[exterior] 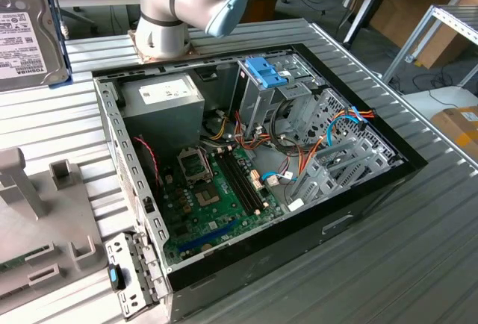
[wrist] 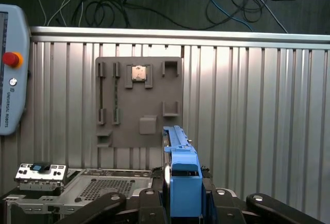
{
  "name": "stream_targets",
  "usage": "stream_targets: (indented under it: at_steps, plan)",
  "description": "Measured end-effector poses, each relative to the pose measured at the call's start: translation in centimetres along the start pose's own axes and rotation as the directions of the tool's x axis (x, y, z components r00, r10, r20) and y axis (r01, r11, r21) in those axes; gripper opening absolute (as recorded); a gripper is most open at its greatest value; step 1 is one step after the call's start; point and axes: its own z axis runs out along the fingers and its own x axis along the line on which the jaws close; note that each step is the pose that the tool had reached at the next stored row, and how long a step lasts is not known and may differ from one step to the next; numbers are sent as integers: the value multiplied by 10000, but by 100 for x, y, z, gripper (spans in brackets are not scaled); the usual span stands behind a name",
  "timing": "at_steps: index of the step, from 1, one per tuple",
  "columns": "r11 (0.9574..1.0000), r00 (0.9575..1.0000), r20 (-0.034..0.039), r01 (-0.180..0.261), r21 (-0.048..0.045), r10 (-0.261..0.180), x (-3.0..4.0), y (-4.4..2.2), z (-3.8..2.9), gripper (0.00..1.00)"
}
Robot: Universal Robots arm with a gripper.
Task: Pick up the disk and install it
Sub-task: 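Pick up the disk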
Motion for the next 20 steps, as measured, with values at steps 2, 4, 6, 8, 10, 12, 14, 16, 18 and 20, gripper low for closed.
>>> stream_targets:
  at_steps: [2, 4, 6, 8, 10, 12, 14, 16, 18, 20]
  plan:
    - [10000, 10000, 0, -1, 0, 1, 1, -34, 0, 37]
    - [10000, 10000, 0, 0, -1, 0, 1, -52, 0, 37]
    - [10000, 10000, 0, -1, 0, 1, 1, -71, 1, 37]
    - [10000, 10000, 0, -1, 0, 1, 2, -103, 1, 37]
    - [10000, 10000, 0, 0, 0, 0, 3, -132, 1, 37]
    - [10000, 10000, 0, -1, 0, 1, 3, -156, 2, 37]
    - [10000, 10000, 0, -1, 0, 1, 3, -174, 2, 37]
    - [10000, 10000, 0, 1, -1, -1, 4, -185, 2, 37]
    - [10000, 10000, -1, -1, -1, 1, 6, -271, 3, 37]
    - [10000, 10000, 0, -1, -4, 1, 9, -428, 4, 37]
